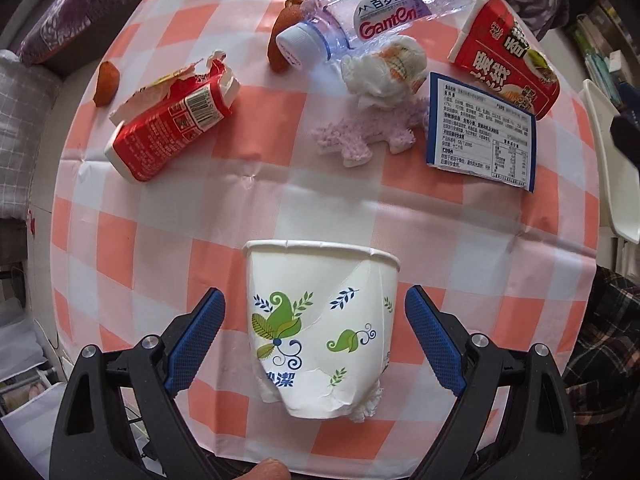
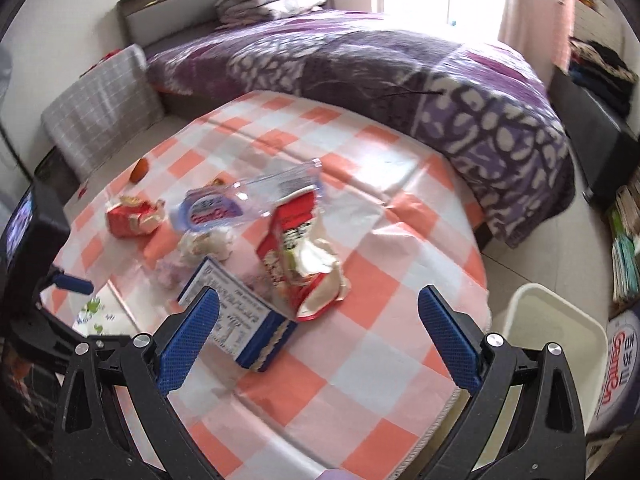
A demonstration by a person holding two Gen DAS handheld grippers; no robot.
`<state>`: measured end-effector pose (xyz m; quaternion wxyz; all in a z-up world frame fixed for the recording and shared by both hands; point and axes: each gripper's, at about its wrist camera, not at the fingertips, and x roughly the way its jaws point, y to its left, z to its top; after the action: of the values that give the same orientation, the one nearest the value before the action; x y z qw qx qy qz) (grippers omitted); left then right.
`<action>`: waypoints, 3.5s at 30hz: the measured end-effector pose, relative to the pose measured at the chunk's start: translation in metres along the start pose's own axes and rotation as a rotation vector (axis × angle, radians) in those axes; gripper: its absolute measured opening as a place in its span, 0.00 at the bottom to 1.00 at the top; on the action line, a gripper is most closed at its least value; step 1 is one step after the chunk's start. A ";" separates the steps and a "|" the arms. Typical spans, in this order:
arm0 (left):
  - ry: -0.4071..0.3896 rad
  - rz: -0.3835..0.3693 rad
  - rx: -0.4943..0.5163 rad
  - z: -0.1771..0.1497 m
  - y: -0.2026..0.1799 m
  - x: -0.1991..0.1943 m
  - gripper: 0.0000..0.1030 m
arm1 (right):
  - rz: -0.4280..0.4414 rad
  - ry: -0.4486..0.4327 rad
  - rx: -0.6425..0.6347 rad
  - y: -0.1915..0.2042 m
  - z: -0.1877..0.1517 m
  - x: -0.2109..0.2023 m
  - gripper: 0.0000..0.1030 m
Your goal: Collect trash
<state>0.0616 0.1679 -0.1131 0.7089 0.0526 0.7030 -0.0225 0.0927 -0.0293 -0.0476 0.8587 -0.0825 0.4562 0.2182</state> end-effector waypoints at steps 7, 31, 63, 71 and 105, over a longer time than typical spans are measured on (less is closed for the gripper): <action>-0.031 -0.110 -0.073 -0.010 0.033 -0.005 0.64 | 0.128 0.067 -0.082 0.044 -0.007 0.009 0.93; -0.362 -0.093 -0.465 -0.024 0.140 -0.065 0.63 | 0.286 0.257 -0.206 0.191 -0.044 0.064 0.51; -0.835 0.197 -0.579 -0.015 0.086 -0.129 0.64 | -0.104 -0.293 0.216 0.064 0.034 -0.022 0.35; -0.837 0.181 -0.554 -0.007 0.067 -0.132 0.64 | -0.122 -0.294 0.248 0.047 0.028 -0.028 0.35; -0.858 0.119 -0.346 0.028 -0.053 -0.140 0.64 | -0.221 -0.313 0.420 -0.046 0.000 -0.065 0.35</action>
<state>0.0820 0.1060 0.0242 0.9341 -0.0403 0.3353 0.1160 0.0814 -0.0903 0.0031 0.9356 0.0824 0.3417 0.0339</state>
